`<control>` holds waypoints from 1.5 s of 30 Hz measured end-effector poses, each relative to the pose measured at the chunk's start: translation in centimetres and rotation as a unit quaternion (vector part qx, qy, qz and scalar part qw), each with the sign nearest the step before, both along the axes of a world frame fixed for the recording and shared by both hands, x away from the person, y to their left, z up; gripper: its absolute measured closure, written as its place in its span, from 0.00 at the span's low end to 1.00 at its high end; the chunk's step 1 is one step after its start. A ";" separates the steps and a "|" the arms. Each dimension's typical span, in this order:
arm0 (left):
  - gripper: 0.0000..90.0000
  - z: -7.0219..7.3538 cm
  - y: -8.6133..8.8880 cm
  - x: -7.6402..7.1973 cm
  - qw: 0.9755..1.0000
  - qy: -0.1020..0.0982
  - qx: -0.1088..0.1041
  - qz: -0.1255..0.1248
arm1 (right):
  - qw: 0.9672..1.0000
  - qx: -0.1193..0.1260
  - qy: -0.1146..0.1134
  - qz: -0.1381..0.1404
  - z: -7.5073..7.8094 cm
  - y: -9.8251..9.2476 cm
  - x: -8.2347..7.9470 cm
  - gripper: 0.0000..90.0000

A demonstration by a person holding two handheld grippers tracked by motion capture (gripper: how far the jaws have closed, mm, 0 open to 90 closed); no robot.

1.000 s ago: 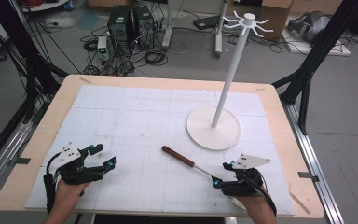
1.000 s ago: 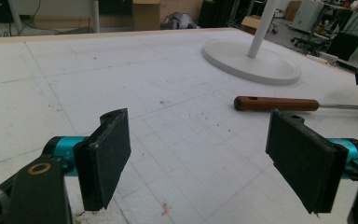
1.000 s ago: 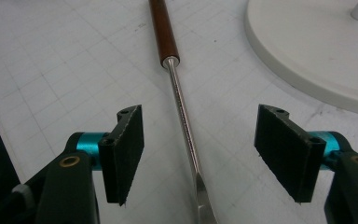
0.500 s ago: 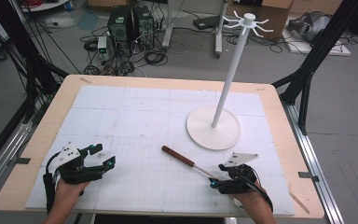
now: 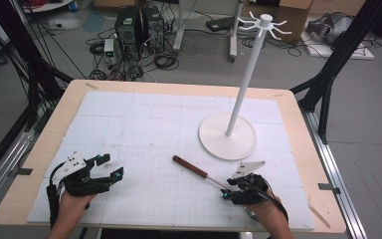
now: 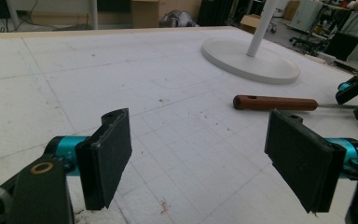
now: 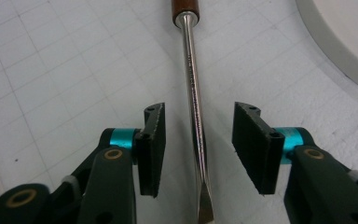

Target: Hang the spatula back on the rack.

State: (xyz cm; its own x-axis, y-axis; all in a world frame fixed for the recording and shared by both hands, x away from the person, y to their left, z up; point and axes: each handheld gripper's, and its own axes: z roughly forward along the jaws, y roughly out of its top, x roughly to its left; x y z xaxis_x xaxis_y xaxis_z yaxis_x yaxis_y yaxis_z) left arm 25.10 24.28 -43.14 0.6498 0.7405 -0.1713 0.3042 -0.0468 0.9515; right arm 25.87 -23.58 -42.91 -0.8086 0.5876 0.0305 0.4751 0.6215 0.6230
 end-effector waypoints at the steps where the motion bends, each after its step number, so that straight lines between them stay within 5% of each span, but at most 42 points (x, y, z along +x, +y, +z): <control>1: 0.26 0.0 0.0 0.0 1.000 0.000 0.000 0.000 | 1.000 -0.003 0.002 0.002 0.0 0.1 0.0 0.64; 17: 0.26 -0.1 -0.2 0.0 1.000 0.004 0.001 -0.006 | 1.000 -0.014 0.019 0.006 0.0 0.3 0.5 0.88; 39: 0.28 -0.4 -1.0 0.4 1.000 0.015 0.007 -0.016 | 0.999 -0.025 0.011 0.023 0.1 0.6 0.4 0.95; 45: 0.28 -0.4 -0.8 0.3 1.000 0.015 0.006 -0.011 | 1.000 -0.007 0.015 0.011 0.1 0.3 0.4 0.95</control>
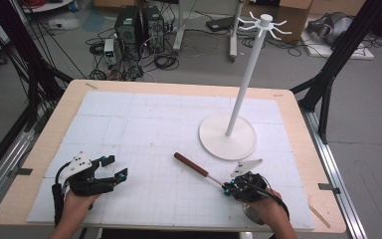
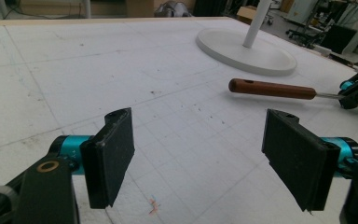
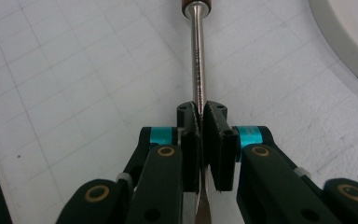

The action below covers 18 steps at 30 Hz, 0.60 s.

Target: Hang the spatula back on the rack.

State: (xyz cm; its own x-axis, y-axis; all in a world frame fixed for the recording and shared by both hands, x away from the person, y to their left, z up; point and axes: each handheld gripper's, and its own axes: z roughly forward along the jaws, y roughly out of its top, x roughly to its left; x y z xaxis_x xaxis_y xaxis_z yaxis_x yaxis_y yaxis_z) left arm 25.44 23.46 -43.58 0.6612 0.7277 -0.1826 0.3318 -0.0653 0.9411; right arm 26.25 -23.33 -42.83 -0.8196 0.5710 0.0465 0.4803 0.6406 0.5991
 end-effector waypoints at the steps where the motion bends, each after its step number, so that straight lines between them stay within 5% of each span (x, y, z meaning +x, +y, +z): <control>1: 0.28 0.0 0.0 0.0 1.000 -0.001 -0.002 0.001 | 1.000 0.005 0.002 0.000 0.1 -0.1 -0.1 0.95; 18: 0.29 0.2 0.2 -0.3 1.000 -0.004 -0.003 0.006 | 0.995 0.093 -0.028 -0.029 1.3 -1.1 -0.5 0.95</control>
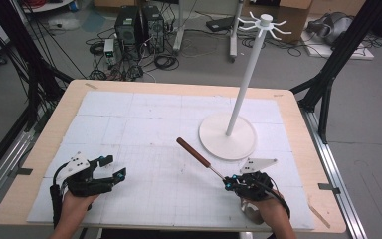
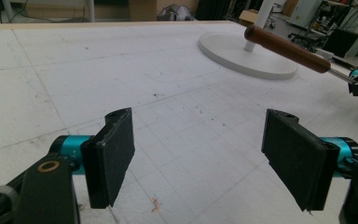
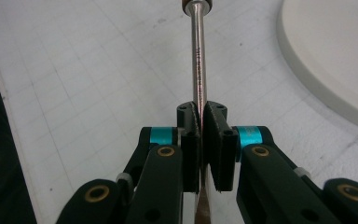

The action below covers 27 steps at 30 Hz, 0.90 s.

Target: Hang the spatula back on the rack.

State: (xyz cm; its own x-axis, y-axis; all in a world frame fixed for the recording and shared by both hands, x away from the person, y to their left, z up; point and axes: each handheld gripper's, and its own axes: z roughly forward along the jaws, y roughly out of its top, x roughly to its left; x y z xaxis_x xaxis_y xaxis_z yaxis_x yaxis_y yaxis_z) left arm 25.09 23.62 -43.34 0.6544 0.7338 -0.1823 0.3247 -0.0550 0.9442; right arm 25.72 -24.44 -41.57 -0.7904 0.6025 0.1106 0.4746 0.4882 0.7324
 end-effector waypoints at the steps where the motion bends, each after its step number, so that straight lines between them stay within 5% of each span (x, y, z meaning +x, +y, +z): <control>1: 0.29 0.0 -0.1 0.0 1.000 -0.001 -0.001 0.000 | 1.000 0.003 -0.004 -0.001 0.1 -0.1 0.0 0.95; 11: 0.28 0.9 -0.7 0.2 1.000 -0.010 -0.005 -0.010 | 0.999 0.036 -0.024 -0.008 1.2 0.1 0.0 0.95; 27: 0.27 4.4 -2.7 1.8 0.999 -0.017 -0.034 -0.036 | 0.995 0.082 -0.055 -0.034 2.1 0.6 -0.1 0.95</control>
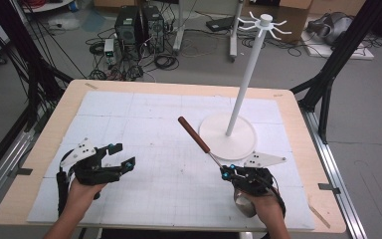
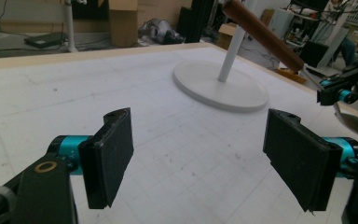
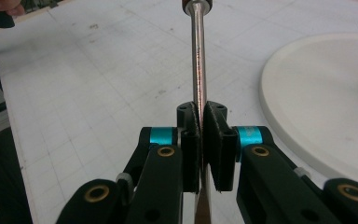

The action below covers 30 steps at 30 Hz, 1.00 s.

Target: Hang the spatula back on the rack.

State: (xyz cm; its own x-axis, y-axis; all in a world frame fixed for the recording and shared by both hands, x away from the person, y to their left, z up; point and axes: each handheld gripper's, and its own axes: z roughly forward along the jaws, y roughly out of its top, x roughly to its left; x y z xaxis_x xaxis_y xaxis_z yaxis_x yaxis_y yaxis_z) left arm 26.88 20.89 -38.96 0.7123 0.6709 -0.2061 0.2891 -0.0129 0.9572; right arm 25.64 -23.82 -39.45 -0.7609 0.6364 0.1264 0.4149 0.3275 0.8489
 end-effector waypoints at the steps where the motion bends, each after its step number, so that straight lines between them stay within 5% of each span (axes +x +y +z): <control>1: 0.28 0.3 -0.2 0.2 1.000 -0.001 -0.005 -0.003 | 1.000 0.002 -0.007 -0.001 0.1 0.1 0.0 0.95; 19: 0.30 6.3 -4.4 3.6 0.999 -0.016 -0.032 -0.024 | 0.993 0.052 -0.092 -0.050 2.1 2.0 -0.6 0.94; 30: 0.30 8.8 -8.7 5.2 0.995 -0.004 -0.058 -0.083 | 0.987 0.077 -0.124 -0.069 2.7 2.6 -1.2 0.94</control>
